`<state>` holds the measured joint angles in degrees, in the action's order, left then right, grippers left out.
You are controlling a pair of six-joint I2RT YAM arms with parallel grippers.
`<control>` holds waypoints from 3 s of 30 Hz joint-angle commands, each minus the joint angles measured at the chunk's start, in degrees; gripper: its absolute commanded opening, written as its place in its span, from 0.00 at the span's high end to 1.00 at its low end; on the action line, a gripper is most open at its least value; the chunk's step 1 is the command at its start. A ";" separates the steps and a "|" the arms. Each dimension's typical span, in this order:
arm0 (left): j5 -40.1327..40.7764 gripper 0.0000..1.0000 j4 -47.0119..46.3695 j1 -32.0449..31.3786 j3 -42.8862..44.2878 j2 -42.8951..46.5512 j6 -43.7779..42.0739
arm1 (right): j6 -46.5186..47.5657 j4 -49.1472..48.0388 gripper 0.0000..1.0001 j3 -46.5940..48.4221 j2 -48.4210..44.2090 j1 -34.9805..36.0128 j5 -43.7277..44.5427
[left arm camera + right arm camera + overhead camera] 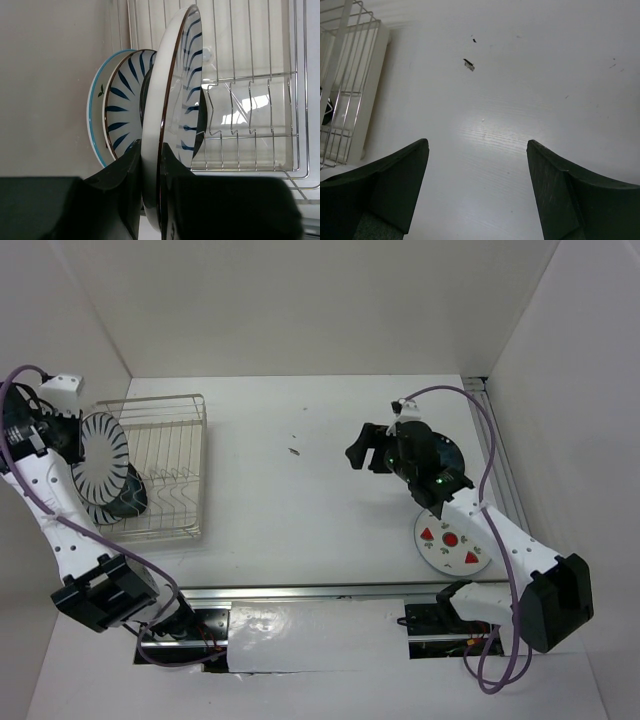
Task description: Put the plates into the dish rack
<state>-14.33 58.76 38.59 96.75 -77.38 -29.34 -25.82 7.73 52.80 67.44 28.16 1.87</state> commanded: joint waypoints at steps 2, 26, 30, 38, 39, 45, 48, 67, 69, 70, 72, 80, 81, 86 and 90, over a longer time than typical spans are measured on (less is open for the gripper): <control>-0.70 1.00 -8.14 0.17 -2.17 3.20 -1.43 | 1.92 2.03 0.14 0.29 -0.55 -1.18 1.73; 0.35 1.00 -12.53 0.17 -16.59 3.83 9.83 | -2.30 3.78 0.07 -4.10 4.89 -29.03 6.48; 0.35 1.00 -12.53 0.17 -17.82 3.82 9.83 | -2.30 3.17 0.07 -6.47 4.89 -30.98 4.38; 1.58 0.71 -16.14 0.17 -19.85 3.91 9.83 | -1.07 1.68 0.05 -9.11 6.38 -34.67 4.37; 1.58 0.69 -16.14 0.17 -19.06 3.39 9.83 | -0.46 2.20 0.04 -9.11 6.39 -35.28 4.37; 2.29 0.49 -16.66 0.17 -16.51 3.38 9.83 | -0.46 0.89 0.03 -11.66 5.77 -39.75 0.16; 2.29 0.37 -17.19 0.17 -15.90 3.91 9.30 | 0.07 0.89 0.01 -11.66 5.77 -40.82 -1.07; -14.42 0.08 2.59 -14.92 8.54 1.18 12.54 | 2.27 -6.04 0.14 -14.91 11.74 -53.03 -12.41; -11.88 0.08 1.54 -21.84 6.44 0.57 14.30 | 2.27 -7.63 0.15 -14.91 13.76 -53.04 -13.20; -9.34 0.08 0.83 -24.06 5.82 0.57 15.01 | 1.75 -8.16 0.17 -14.91 14.47 -53.04 -13.21; -7.22 0.08 0.22 -29.85 4.43 -0.05 16.94 | 1.13 -9.04 0.18 -14.91 16.22 -53.04 -13.21; -1.49 0.08 -3.04 -39.29 1.60 -1.62 20.03 | -0.54 -14.41 0.25 -13.60 22.82 -53.04 -14.17; -1.49 0.08 -3.04 -40.16 1.60 -1.63 20.55 | -0.54 -15.02 0.26 -12.81 23.78 -53.04 -14.17; -1.49 0.09 -4.45 -41.84 -0.42 -3.64 21.17 | -2.39 -18.44 0.32 -12.19 28.09 -53.04 -17.15; -2.28 0.09 -5.06 -41.84 -1.74 -4.97 21.70 | -4.14 -20.03 0.39 -12.71 30.20 -53.04 -17.16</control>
<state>-16.84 55.18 -2.96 95.55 -81.49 -10.07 -28.67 -12.88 40.73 94.85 -24.58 -15.05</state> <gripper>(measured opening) 0.913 0.613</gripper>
